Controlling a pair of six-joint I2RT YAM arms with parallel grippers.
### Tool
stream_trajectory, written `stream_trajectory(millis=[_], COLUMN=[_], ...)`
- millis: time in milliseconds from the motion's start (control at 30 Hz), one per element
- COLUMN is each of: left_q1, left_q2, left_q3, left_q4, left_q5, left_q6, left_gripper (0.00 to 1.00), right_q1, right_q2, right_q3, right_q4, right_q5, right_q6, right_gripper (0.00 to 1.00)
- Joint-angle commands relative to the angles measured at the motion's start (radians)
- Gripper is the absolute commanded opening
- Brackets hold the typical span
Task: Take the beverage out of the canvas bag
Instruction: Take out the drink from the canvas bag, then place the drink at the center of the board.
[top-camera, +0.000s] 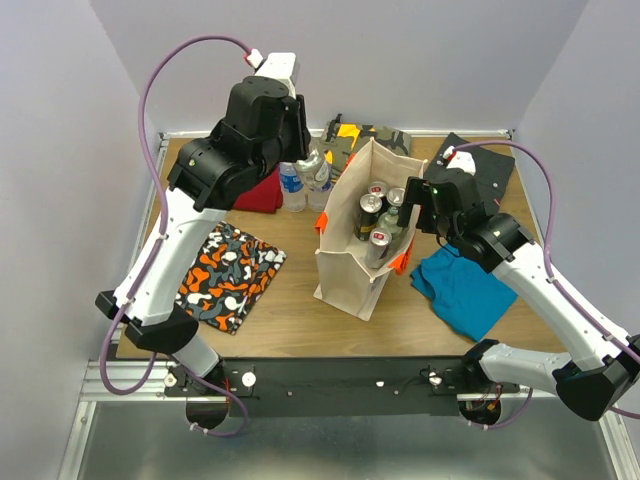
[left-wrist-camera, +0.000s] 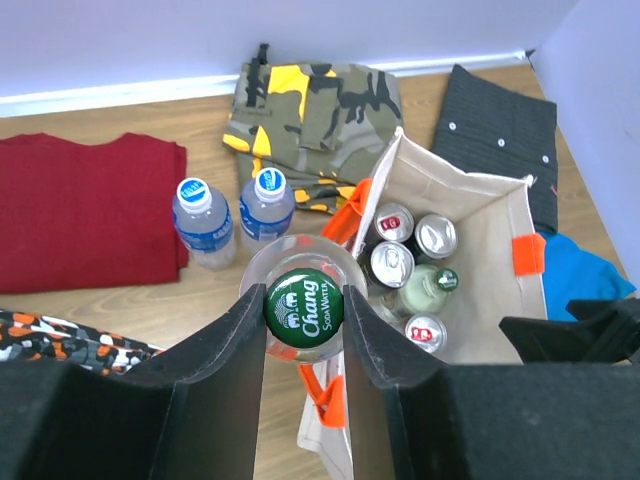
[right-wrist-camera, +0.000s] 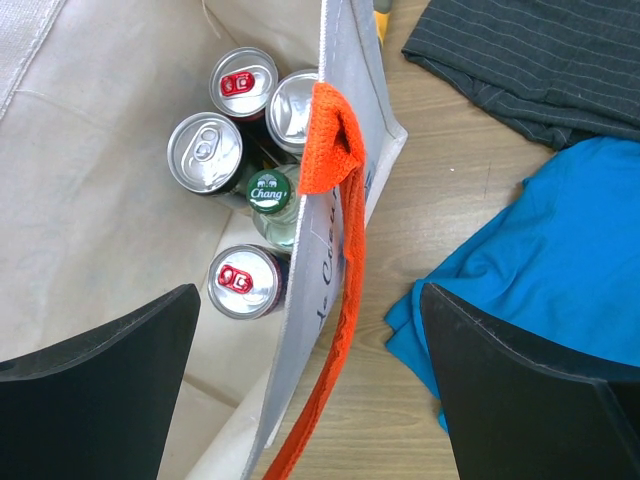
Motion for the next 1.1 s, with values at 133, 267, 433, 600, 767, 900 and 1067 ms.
stream_trajectory(millis=[133, 267, 433, 600, 767, 900, 1067], left_q1=[0.052, 0.087, 0.108, 0.13, 0.135, 0.148, 0.15], left_q2=[-0.103, -0.142, -0.19, -0.181, -0.172, -0.141, -0.104], left_q3=[-0.115, -0.257, -0.459, -0.511, -0.594, -0.623, -0.66], left_q4=[0.194, 0.241, 0.373, 0.443, 0.51, 0.532, 0.561], left_q5=[-0.096, -0.1, -0.094, -0.107, -0.123, -0.117, -0.123], left_q6=[-0.014, -0.017, 0.032, 0.041, 0.049, 0.036, 0.046], left_gripper=[0.0, 0.0, 0.0, 0.0, 0.0, 0.0, 0.0], right_q1=[-0.004, -0.004, -0.004, -0.004, -0.004, -0.004, -0.004], right_q2=[-0.003, -0.005, -0.039, -0.013, 0.009, 0.043, 0.056], right_q3=[-0.013, 0.001, -0.022, -0.005, 0.03, 0.125, 0.196], right_q4=[0.032, 0.024, 0.022, 0.027, 0.042, 0.018, 0.007], right_q5=[-0.016, -0.011, -0.006, -0.008, -0.002, -0.032, -0.048], right_q6=[-0.007, -0.003, -0.003, -0.042, -0.093, -0.137, -0.164], right_gripper=[1.0, 1.0, 1.0, 1.0, 1.0, 1.0, 1.0])
